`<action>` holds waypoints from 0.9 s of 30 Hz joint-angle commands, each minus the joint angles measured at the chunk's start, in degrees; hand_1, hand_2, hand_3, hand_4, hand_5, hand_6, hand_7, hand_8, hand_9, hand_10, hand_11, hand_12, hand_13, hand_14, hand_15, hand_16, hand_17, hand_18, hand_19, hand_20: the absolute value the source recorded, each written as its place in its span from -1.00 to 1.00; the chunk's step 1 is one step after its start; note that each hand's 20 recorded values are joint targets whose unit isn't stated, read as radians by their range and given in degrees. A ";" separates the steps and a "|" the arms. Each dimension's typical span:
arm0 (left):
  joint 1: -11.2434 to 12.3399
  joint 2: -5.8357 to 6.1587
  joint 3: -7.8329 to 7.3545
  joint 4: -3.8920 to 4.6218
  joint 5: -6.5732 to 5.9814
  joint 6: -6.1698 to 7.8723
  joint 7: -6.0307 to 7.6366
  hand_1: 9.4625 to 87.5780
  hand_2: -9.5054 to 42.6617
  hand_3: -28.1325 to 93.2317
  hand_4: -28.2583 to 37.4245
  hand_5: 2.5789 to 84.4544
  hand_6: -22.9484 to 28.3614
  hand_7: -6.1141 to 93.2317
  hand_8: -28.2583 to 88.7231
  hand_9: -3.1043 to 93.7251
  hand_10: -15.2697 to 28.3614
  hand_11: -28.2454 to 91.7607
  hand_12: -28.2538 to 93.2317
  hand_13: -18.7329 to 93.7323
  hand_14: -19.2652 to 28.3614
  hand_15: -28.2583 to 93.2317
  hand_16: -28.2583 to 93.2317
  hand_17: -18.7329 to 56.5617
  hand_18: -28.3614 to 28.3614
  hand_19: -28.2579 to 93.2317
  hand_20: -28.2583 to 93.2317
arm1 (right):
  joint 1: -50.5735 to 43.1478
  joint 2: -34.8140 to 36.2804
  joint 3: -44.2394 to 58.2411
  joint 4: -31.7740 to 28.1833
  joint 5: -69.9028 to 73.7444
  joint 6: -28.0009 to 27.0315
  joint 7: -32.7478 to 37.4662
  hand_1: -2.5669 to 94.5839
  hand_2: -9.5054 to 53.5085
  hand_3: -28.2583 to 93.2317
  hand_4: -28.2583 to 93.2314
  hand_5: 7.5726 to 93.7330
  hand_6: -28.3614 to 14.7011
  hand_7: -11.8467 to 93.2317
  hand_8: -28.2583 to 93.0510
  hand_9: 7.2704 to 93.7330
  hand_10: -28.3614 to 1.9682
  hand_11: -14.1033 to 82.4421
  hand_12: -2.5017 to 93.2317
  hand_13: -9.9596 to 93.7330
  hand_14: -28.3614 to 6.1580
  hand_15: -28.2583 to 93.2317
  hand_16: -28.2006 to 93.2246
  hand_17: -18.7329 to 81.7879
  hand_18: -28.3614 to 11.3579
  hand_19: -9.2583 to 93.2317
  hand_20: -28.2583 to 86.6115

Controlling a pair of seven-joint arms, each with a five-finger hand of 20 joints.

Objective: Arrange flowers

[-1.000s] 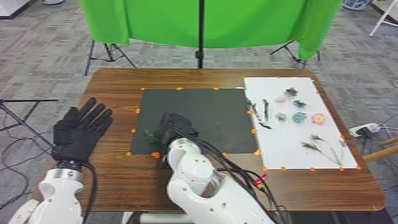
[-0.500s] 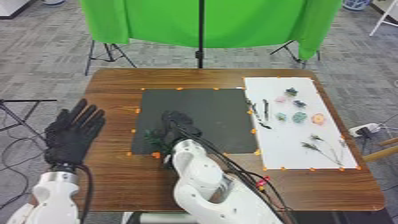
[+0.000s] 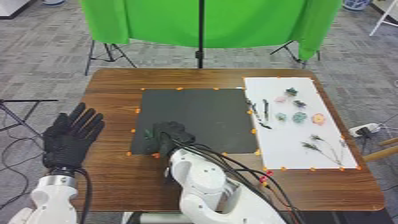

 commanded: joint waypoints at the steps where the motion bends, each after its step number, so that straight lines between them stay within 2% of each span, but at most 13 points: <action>1: 0.20 0.07 0.73 0.45 -0.14 0.19 -0.86 -0.51 -0.19 0.73 -1.00 -0.03 0.34 -0.75 -0.66 -0.19 0.47 -0.24 -0.41 -0.19 0.55 0.04 -0.67 -0.71 0.58 0.15 -0.31 | -0.21 -1.47 0.85 1.33 -0.16 -4.98 -0.05 -0.32 -1.00 0.81 -0.92 0.57 0.13 -0.45 -0.76 -0.12 -0.92 -0.36 -0.65 -0.15 -0.92 0.71 -0.32 -0.07 -1.00 0.99 0.42; 5: 0.05 0.07 0.90 0.50 -0.12 0.03 -0.92 -0.51 -0.18 0.73 -1.00 -0.03 0.34 -0.75 -0.66 -0.19 0.47 -0.24 -0.41 -0.19 0.55 0.04 -0.67 -0.72 0.58 0.15 -0.31 | -0.48 -2.22 1.22 2.27 -0.02 -6.83 0.11 -0.31 -0.96 0.80 -0.92 0.54 0.09 -0.58 -0.74 0.04 -0.79 -0.33 -0.64 -0.09 -0.87 0.73 -0.31 -0.07 -1.00 0.99 0.43; 8: -0.10 0.14 0.87 0.52 -0.06 0.03 -0.87 -0.51 -0.18 0.73 -1.00 -0.03 0.34 -0.75 -0.66 -0.18 0.48 -0.24 -0.41 -0.19 0.55 0.03 -0.67 -0.72 0.58 0.15 -0.31 | -0.52 -2.10 0.97 3.08 -0.53 -4.15 0.22 -0.31 -0.94 0.80 -0.92 0.46 0.01 -0.61 -0.74 0.11 -0.76 -0.29 -0.63 -0.05 -0.85 0.74 -0.29 -0.07 -1.00 0.99 0.43; 12: -0.30 0.22 1.00 0.65 -0.03 0.06 -1.20 -0.51 -0.18 0.73 -1.00 -0.03 0.34 -0.75 -0.66 -0.18 0.48 -0.23 -0.41 -0.19 0.55 0.04 -0.67 -0.72 0.58 0.15 -0.31 | -0.21 -2.16 0.99 3.97 -0.29 -1.58 0.75 -0.31 -0.93 0.82 -0.92 0.33 -0.19 -0.65 -0.73 0.13 -0.76 -0.26 -0.61 -0.04 -0.84 0.75 -0.29 -0.05 -1.00 1.00 0.42; 16: -0.77 0.28 1.39 0.83 -0.06 0.02 -1.33 -0.52 -0.18 0.73 -1.00 -0.03 0.34 -0.75 -0.66 -0.18 0.48 -0.23 -0.41 -0.19 0.55 0.03 -0.67 -0.72 0.58 0.15 -0.31 | -0.13 -2.26 0.97 4.09 -0.02 -1.25 0.99 -0.31 -0.93 0.83 -0.92 0.27 -0.28 -0.67 -0.73 0.13 -0.76 -0.25 -0.61 -0.03 -0.83 0.76 -0.28 -0.05 -1.00 0.99 0.41; 20: -0.89 0.31 1.31 0.88 -0.12 -0.06 -1.12 -0.52 -0.17 0.73 -1.00 -0.02 0.34 -0.75 -0.66 -0.18 0.47 -0.23 -0.41 -0.19 0.55 0.04 -0.67 -0.72 0.58 0.15 -0.31 | -0.24 -2.19 0.71 3.91 -0.10 -1.19 0.48 -0.31 -0.93 0.84 -0.92 0.27 -0.28 -0.67 -0.73 0.11 -0.77 -0.25 -0.62 -0.04 -0.84 0.76 -0.28 -0.06 -1.00 0.98 0.39; 27: -1.71 0.33 1.80 1.30 -0.28 -0.28 -1.76 -0.52 -0.17 0.73 -1.00 -0.03 0.33 -0.75 -0.66 -0.18 0.48 -0.23 -0.41 -0.19 0.55 0.04 -0.67 -0.72 0.58 0.15 -0.31 | 0.02 -2.61 0.98 4.36 0.52 -0.32 0.28 -0.32 -0.92 0.84 -0.93 0.28 -0.18 -0.65 -0.72 0.03 -0.76 -0.33 -0.66 -0.05 -0.83 0.75 -0.29 -0.07 -1.00 0.98 0.38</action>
